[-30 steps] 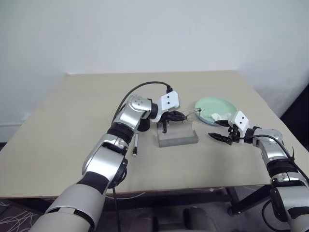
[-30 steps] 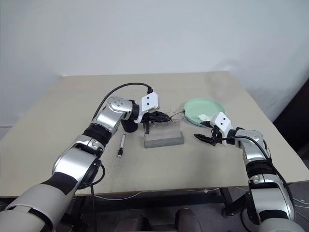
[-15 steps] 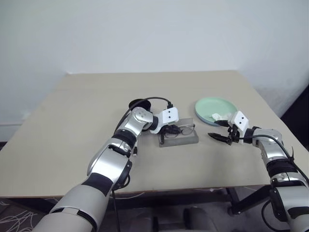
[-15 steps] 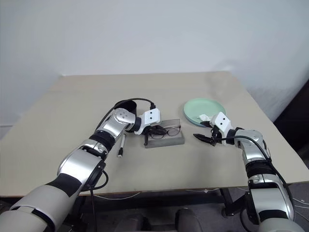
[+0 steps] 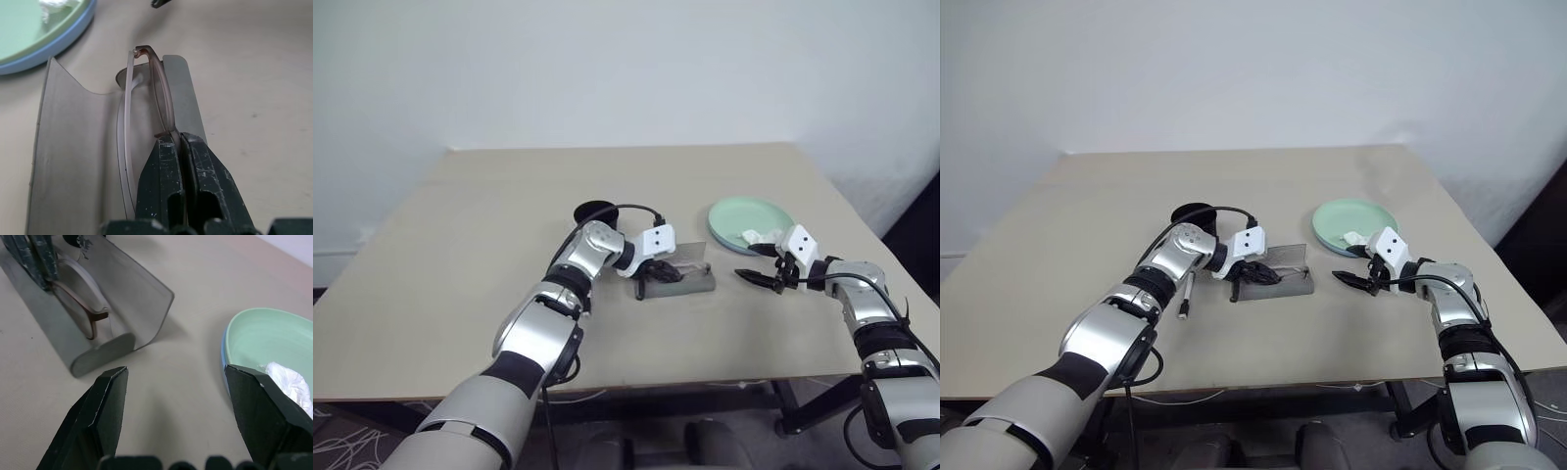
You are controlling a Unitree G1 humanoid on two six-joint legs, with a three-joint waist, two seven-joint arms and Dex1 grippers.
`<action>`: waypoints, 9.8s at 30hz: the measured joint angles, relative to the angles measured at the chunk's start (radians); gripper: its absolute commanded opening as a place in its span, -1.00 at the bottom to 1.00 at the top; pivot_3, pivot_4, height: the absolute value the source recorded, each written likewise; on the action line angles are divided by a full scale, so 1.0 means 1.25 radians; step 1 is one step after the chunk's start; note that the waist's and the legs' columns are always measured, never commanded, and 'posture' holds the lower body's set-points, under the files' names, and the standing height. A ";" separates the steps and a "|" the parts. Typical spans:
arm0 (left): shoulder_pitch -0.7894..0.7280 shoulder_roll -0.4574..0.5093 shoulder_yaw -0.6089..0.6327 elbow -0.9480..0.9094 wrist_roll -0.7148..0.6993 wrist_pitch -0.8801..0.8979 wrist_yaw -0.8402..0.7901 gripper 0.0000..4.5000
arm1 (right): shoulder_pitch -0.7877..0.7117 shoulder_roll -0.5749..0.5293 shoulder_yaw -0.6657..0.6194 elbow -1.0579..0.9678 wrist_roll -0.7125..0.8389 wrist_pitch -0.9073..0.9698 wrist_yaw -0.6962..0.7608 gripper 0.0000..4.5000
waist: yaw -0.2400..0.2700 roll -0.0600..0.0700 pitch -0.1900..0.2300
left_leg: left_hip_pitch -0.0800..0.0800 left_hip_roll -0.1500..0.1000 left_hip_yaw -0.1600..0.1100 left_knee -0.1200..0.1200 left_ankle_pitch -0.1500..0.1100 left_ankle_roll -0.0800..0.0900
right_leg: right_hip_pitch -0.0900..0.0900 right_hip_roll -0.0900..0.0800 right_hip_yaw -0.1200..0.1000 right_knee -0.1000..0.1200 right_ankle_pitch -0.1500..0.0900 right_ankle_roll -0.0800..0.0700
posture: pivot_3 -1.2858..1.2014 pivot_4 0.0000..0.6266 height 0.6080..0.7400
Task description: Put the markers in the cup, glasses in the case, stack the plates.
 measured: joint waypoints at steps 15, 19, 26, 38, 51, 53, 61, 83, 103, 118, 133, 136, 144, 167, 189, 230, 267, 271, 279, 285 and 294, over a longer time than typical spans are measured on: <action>0.028 0.018 0.014 -0.049 -0.044 0.095 -0.129 -0.99 | 0.000 0.000 0.003 0.000 -0.001 -0.002 -0.005 0.52 | 0.000 0.000 0.000 | 0.000 0.000 0.000 0.000 0.000 0.000 | 0.000 0.000 0.000 0.000 0.000 0.000 | 0.03 -1.00 0.89; 0.028 0.013 0.003 -0.046 -0.021 0.043 -0.071 -0.99 | 0.000 0.000 0.004 0.000 -0.001 -0.002 -0.005 0.52 | 0.001 0.000 0.000 | 0.001 0.000 0.000 0.000 0.000 0.000 | 0.001 0.000 0.000 0.000 0.000 0.000 | 0.03 -1.00 0.89; 0.025 -0.008 -0.003 -0.017 -0.006 -0.041 0.007 -0.80 | 0.000 0.000 0.005 0.000 -0.001 -0.002 -0.005 0.52 | 0.001 0.000 0.000 | 0.001 0.003 0.000 0.002 0.000 0.000 | 0.002 -0.001 0.000 0.000 0.000 0.000 | 0.03 -1.00 0.89; 0.015 -0.009 0.002 0.005 0.003 -0.067 0.040 0.31 | 0.000 0.000 0.005 0.000 -0.001 -0.001 -0.005 0.52 | 0.001 0.000 0.000 | 0.000 -0.001 -0.001 0.000 0.000 0.000 | 0.001 0.000 0.000 0.000 0.000 0.000 | 0.03 -1.00 0.89; -0.017 -0.027 0.062 0.035 -0.015 -0.081 0.124 0.31 | 0.000 0.001 0.009 0.001 -0.001 -0.001 -0.009 0.52 | 0.001 -0.001 0.000 | 0.000 -0.001 -0.001 0.000 0.000 0.000 | 0.000 0.000 0.000 0.000 0.000 0.000 | 0.03 -1.00 0.89; -0.029 -0.031 0.080 0.035 -0.027 -0.075 0.123 0.31 | 0.000 0.002 0.010 0.001 -0.001 -0.001 -0.009 0.52 | 0.001 -0.001 0.000 | 0.000 -0.001 -0.001 0.000 0.000 0.000 | 0.000 0.000 0.000 0.000 0.000 0.000 | 0.03 -1.00 0.89; -0.036 -0.037 0.110 0.035 -0.034 -0.066 0.153 -0.24 | 0.000 0.004 0.011 0.003 -0.001 -0.002 -0.010 0.52 | 0.001 -0.001 0.000 | 0.000 -0.001 -0.001 0.000 0.000 0.000 | 0.001 0.000 0.000 0.000 0.000 0.000 | 0.03 -1.00 0.89; -0.056 -0.033 0.018 0.088 0.119 -0.008 0.412 -0.98 | -0.003 0.010 0.008 -0.006 0.008 0.006 0.003 0.52 | 0.000 -0.001 0.000 | 0.000 -0.001 -0.001 0.000 0.000 0.000 | 0.001 0.000 0.000 0.000 0.002 0.004 | 0.03 -1.00 0.89; -0.032 -0.005 0.091 0.041 0.023 0.067 0.087 -0.98 | 0.020 0.005 -0.006 -0.110 0.083 0.149 0.142 0.52 | 0.000 -0.001 0.000 | 0.000 -0.001 -0.001 0.000 0.000 0.000 | 0.001 0.000 0.000 0.000 0.002 0.004 | 0.03 -1.00 0.89; 0.023 0.009 0.053 -0.032 0.023 0.001 0.070 -0.98 | 0.082 -0.017 -0.006 -0.250 0.126 0.260 0.215 0.52 | 0.001 -0.001 0.000 | 0.000 0.000 -0.001 0.002 0.000 0.000 | 0.001 -0.001 0.000 0.001 0.002 0.004 | 0.03 -1.00 0.89; 0.066 0.020 0.047 -0.105 0.010 -0.031 0.072 -0.98 | 0.193 -0.019 -0.011 -0.486 0.136 0.272 0.097 0.52 | 0.001 -0.001 0.000 | 0.000 0.005 0.000 0.002 -0.001 -0.001 | 0.001 -0.001 0.000 0.000 0.001 0.002 | 0.03 -1.00 0.89; 0.087 0.027 0.041 -0.139 0.007 -0.036 0.047 -0.98 | 0.195 -0.017 -0.012 -0.494 0.136 0.275 0.074 0.52 | 0.002 -0.001 0.000 | 0.000 0.006 0.001 0.002 -0.001 -0.002 | 0.001 -0.001 0.000 0.000 0.001 0.002 | 0.03 -1.00 0.89; 0.158 0.056 0.004 -0.260 -0.001 -0.011 -0.033 -0.98 | 0.195 -0.014 -0.012 -0.500 0.142 0.275 0.047 0.52 | 0.003 -0.001 0.000 | -0.001 0.006 0.001 0.002 -0.001 -0.002 | 0.000 0.000 -0.001 0.000 0.001 0.002 | 0.03 -1.00 0.89; 0.311 0.061 0.106 -0.657 -0.149 0.253 0.174 -0.98 | 0.186 -0.006 -0.005 -0.460 0.141 0.253 0.037 0.52 | 0.000 -0.001 0.000 | 0.000 0.007 0.001 0.000 -0.002 -0.002 | 0.000 0.000 -0.001 0.000 0.001 0.002 | 0.03 -1.00 0.89; 0.655 -0.003 0.194 -1.216 -0.052 0.845 0.782 0.53 | 0.118 0.028 0.013 -0.296 0.126 0.160 0.057 0.52 | 0.001 -0.001 0.000 | 0.001 0.007 0.000 0.001 -0.001 -0.003 | 0.001 0.000 -0.001 0.000 0.001 0.002 | 0.03 -1.00 0.89; 0.401 -0.169 0.333 -1.046 -0.087 1.276 1.055 0.80 | 0.129 0.039 0.022 -0.301 0.125 0.153 0.035 0.52 | 0.001 -0.002 0.000 | 0.001 0.000 -0.001 0.000 -0.002 -0.005 | 0.001 0.000 -0.001 0.000 0.001 0.002 | 0.03 -1.00 0.89; 0.442 0.097 0.042 -1.117 -0.224 0.838 0.668 -0.98 | 0.117 0.039 0.022 -0.278 0.119 0.143 0.021 0.52 | 0.001 -0.002 0.000 | 0.001 0.000 0.000 0.000 -0.002 -0.006 | 0.000 0.000 0.000 0.000 0.001 0.001 | 0.03 -1.00 0.89; 0.427 0.092 0.045 -1.050 -0.209 0.683 0.670 -0.98 | 0.113 0.039 0.022 -0.275 0.118 0.138 0.020 0.52 | 0.001 -0.002 0.000 | 0.001 0.000 0.000 0.000 -0.001 -0.005 | 0.000 0.000 0.000 0.000 0.001 0.002 | 0.03 -1.00 0.89; 0.331 0.073 0.143 -0.856 -0.173 0.286 0.750 -0.98 | 0.110 0.038 0.022 -0.275 0.118 0.134 0.019 0.52 | 0.002 -0.002 0.000 | 0.001 0.000 0.000 0.000 -0.001 -0.004 | 0.000 0.000 0.000 0.000 0.001 0.002 | 0.03 -1.00 0.89; 0.299 0.058 0.208 -0.651 -0.156 0.049 0.820 -0.98 | 0.108 0.037 0.021 -0.274 0.117 0.134 0.019 0.52 | 0.003 -0.002 0.000 | 0.001 0.000 0.000 0.000 -0.001 -0.004 | 0.001 0.000 0.000 -0.001 0.001 0.002 | 0.03 -1.00 0.89; 0.210 0.043 0.244 -0.340 -0.152 -0.182 0.823 -0.74 | 0.095 0.036 0.022 -0.273 0.117 0.134 0.019 0.52 | 0.003 -0.002 0.000 | 0.000 0.000 0.001 0.000 -0.001 -0.004 | 0.001 0.000 -0.002 -0.001 0.002 0.003 | 0.03 -1.00 0.89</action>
